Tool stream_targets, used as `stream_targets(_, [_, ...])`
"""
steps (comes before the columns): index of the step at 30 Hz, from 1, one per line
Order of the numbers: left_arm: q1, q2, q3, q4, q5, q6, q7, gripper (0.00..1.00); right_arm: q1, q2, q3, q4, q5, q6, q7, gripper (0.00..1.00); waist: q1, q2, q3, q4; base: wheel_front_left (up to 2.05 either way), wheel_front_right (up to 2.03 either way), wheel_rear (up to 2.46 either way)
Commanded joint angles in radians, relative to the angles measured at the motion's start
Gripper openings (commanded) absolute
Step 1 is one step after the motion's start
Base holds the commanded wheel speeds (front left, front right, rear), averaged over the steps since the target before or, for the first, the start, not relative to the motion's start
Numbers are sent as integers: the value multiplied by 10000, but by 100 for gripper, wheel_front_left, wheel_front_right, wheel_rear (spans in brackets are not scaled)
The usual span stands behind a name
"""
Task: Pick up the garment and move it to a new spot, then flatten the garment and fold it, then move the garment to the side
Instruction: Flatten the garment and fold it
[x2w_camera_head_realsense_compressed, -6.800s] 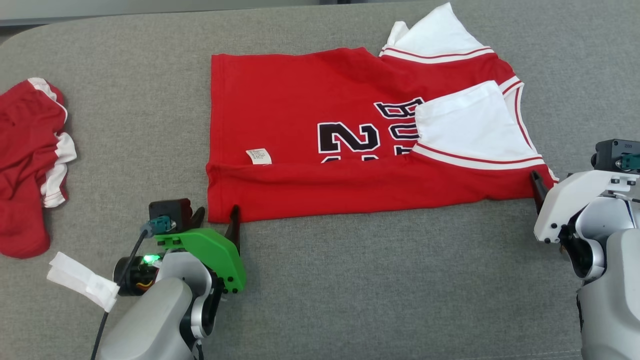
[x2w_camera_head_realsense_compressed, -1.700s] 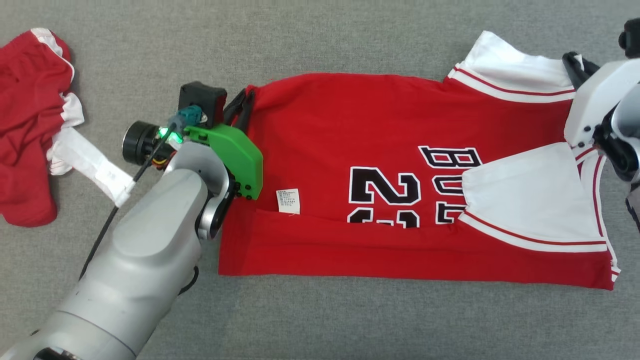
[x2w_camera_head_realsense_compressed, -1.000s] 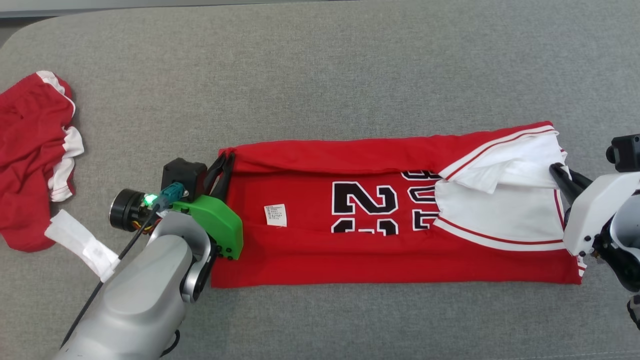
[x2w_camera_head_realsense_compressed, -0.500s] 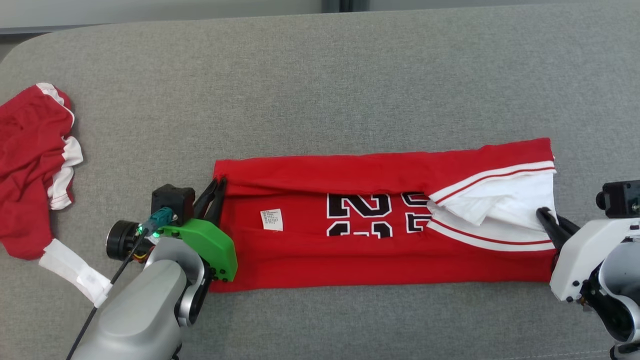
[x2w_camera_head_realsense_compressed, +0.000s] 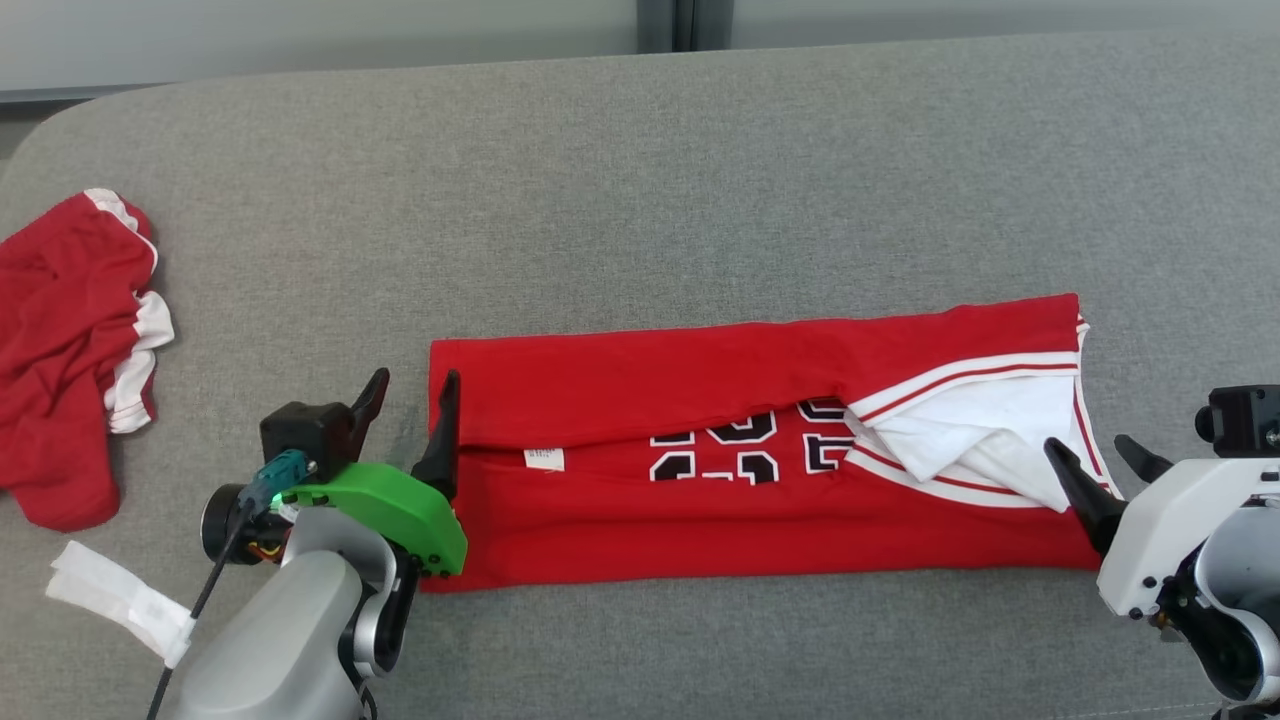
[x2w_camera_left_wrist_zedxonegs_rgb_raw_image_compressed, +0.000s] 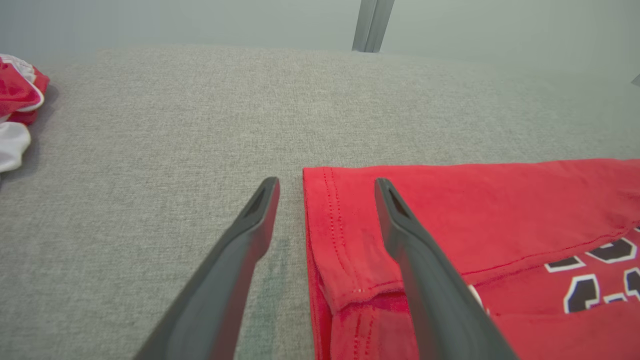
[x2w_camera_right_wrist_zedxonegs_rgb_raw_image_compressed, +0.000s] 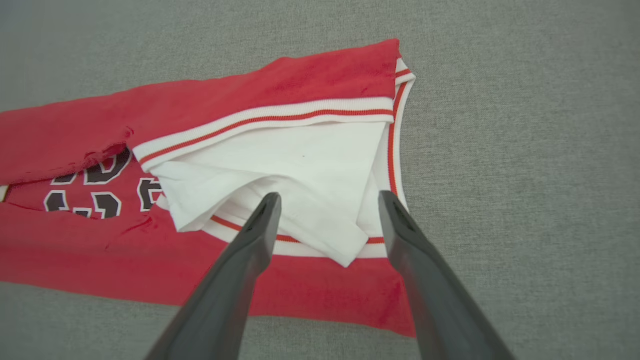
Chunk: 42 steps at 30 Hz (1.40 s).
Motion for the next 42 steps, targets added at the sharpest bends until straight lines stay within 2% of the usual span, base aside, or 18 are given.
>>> stream_targets(1, [284, -9, 300, -267, -19, 76, -75, 100, 98, 22, -143, -74, -4, -15, -75, 100, 0, 0, -137, 62, 0, 0, 0])
stream_targets(2, [505, 11, 931, -959, 390, 83, -77, 100, 129, 13, -322, -103, -61, -15, -77, 100, 0, 0, -243, 120, 0, 0, 0])
stream_targets(5, [1212, -87, 1979, -1945, 1052, -58, -74, 100, 105, 57, -511, -109, -121, -15, -70, 100, 0, 0, -413, 183, 0, 0, 0])
stream_targets(8, [1868, -301, 3169, -2827, 1815, -358, -77, 100, -71, 187, -698, 45, -188, -15, -164, 100, 0, 0, -564, 215, 0, 0, 0])
stream_targets(14, [2907, -924, 4946, -3528, 2936, -1032, -79, 100, -468, 469, -915, 1097, -280, -12, -584, 100, 0, 0, -767, 314, 0, 0, 0])
stream_targets(19, [3283, -1285, 5880, -3552, 3666, -1645, -80, 100, -815, 545, -892, 2302, -415, -12, -872, 100, 0, 0, -813, 436, 0, 0, 0])
stream_targets(27, [3474, -1573, 6753, -3372, 4364, -2131, -81, 100, -1465, 766, -1078, 3792, -891, -12, -982, 100, 0, 0, -616, 551, 0, 0, 0])
stream_targets(34, [3334, -1816, 7016, -3232, 4684, -2360, -81, 100, -1960, 605, -1089, 4376, -1488, -12, -905, 100, 0, 0, -380, 652, 0, 0, 0])
stream_targets(42, [3034, -2032, 7145, -3050, 4893, -2555, -82, 100, -2457, 387, -697, 5367, -1592, -13, -97, 100, 0, 0, -100, 702, 0, 0, 0])
